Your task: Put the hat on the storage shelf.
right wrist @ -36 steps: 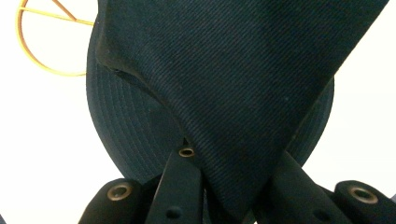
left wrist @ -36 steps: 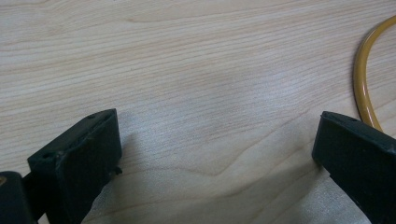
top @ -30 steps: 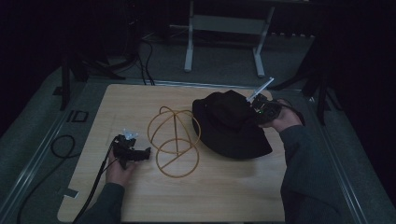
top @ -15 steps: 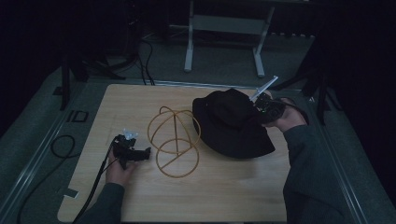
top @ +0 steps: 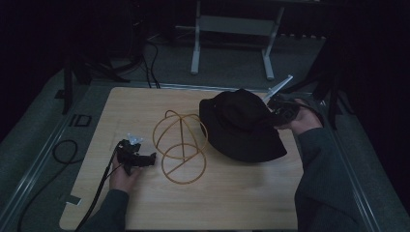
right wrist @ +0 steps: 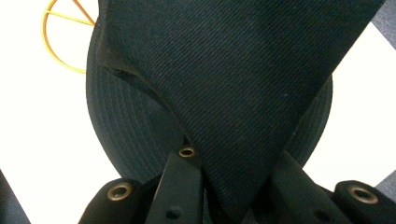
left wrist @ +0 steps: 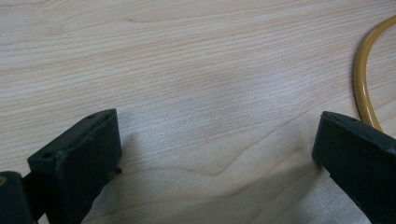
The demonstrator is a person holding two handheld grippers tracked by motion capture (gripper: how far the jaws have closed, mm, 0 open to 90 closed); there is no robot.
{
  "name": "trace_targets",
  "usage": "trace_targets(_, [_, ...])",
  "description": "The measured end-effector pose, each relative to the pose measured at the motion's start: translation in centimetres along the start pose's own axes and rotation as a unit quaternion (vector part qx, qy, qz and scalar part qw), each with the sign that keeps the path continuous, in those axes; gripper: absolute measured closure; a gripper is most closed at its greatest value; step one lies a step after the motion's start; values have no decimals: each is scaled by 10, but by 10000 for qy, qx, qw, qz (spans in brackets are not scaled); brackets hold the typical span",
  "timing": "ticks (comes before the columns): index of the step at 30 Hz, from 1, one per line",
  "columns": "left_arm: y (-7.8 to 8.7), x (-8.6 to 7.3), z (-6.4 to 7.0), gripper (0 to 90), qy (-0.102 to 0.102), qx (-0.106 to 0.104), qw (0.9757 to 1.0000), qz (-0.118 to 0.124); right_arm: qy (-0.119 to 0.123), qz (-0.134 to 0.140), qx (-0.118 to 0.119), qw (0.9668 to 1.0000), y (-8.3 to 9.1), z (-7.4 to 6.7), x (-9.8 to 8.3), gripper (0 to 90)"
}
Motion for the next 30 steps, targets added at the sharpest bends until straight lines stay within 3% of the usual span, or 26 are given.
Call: trace_targets(30, [0, 0, 0, 15, 3, 0, 10000, 1, 48, 130, -8, 9999, 29, 4, 5, 855])
Point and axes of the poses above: each handheld gripper's, and its own axes: y roughly backward along the jaws, x roughly out of its top, z roughly to its right, the point moved 10 cm from there along -y, roughly forward along the jaws, and after that the axes turned 9 degrees about z, right-handed, at the moved point
